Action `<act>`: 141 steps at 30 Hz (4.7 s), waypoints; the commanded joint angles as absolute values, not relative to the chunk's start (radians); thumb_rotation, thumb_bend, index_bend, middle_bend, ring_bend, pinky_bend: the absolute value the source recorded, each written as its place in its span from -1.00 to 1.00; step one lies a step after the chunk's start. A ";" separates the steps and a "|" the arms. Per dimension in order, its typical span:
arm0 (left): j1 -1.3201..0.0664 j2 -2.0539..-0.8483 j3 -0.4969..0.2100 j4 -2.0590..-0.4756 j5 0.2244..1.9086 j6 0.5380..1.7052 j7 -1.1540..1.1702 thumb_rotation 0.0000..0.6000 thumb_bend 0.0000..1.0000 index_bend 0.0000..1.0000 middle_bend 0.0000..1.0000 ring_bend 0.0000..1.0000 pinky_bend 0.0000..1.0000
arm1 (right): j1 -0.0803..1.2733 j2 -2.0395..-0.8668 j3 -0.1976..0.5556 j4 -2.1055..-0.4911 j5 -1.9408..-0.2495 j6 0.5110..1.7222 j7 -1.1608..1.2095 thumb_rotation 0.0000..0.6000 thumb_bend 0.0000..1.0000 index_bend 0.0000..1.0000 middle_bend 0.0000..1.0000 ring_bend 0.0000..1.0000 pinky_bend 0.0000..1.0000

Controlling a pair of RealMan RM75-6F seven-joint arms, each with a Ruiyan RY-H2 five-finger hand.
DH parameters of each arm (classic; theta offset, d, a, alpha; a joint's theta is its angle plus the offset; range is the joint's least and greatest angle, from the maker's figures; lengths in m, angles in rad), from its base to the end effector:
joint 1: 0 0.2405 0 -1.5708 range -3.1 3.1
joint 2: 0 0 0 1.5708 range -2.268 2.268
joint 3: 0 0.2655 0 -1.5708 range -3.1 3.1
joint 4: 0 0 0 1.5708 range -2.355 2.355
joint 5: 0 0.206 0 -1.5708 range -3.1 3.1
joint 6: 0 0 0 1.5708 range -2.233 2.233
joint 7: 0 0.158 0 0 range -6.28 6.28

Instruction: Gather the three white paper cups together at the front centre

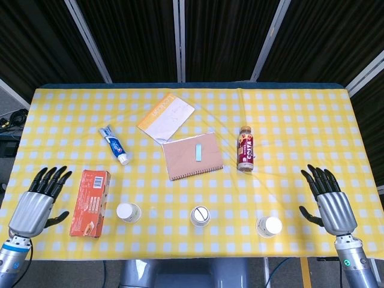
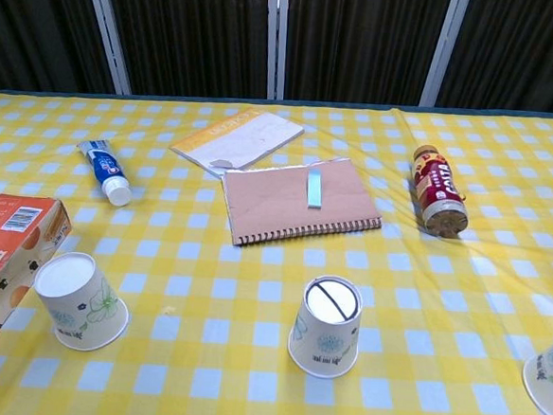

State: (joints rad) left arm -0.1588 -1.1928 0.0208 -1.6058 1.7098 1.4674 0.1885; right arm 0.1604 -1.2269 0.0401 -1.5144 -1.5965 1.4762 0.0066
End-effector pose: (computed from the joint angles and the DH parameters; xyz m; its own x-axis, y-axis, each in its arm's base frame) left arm -0.2745 0.1969 0.1188 0.5244 0.0121 0.8514 0.8164 -0.2911 -0.4988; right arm -0.2994 -0.2166 0.1311 0.3889 0.0076 0.9213 -0.9073 -0.1702 0.3844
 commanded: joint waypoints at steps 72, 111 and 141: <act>-0.603 -1.598 -0.116 -1.900 1.271 0.967 0.902 1.00 -0.29 -0.23 -1.00 -1.00 -1.00 | 0.152 -1.204 0.059 -1.486 -1.590 1.506 0.141 1.00 -0.69 -0.94 -1.00 -1.00 -1.00; -0.341 -1.295 0.189 -1.741 1.682 1.502 0.387 1.00 -0.49 -1.00 -1.00 -1.00 -1.00 | 0.162 -1.229 0.048 -1.495 -1.592 1.478 0.048 1.00 -0.69 -0.94 -1.00 -1.00 -1.00; -0.227 -1.302 0.143 -1.553 1.782 1.604 0.145 1.00 -0.49 -1.00 -1.00 -1.00 -1.00 | 0.283 -0.995 -0.140 -1.741 -1.801 1.217 0.213 1.00 -0.69 -0.59 -1.00 -1.00 -1.00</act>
